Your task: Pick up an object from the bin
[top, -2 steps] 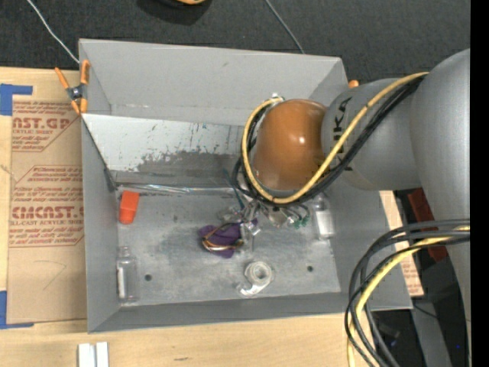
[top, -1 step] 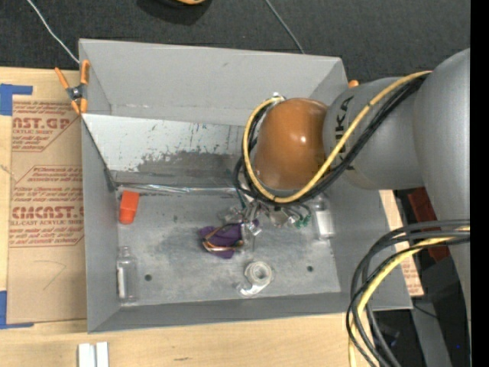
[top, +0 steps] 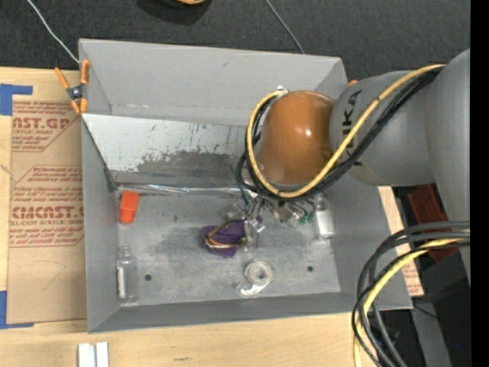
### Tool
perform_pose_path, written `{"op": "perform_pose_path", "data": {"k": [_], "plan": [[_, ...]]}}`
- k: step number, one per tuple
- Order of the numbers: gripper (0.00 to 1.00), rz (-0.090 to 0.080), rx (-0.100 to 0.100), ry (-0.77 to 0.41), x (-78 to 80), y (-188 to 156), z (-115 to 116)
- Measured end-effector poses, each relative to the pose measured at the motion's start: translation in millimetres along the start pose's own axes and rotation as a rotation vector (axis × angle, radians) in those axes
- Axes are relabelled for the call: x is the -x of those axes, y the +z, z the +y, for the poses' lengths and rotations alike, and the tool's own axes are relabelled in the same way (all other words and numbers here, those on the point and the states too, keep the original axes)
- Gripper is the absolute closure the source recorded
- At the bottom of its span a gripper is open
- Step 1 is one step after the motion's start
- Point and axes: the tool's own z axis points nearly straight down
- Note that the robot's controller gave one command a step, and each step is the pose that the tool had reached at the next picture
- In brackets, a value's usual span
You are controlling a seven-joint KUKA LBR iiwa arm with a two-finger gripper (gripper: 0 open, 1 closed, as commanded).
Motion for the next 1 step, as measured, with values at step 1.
{"op": "perform_pose_path", "data": {"k": [1], "plan": [[1.00,-0.005,-0.003,0.000,1.2,-21.5,-0.7]]}}
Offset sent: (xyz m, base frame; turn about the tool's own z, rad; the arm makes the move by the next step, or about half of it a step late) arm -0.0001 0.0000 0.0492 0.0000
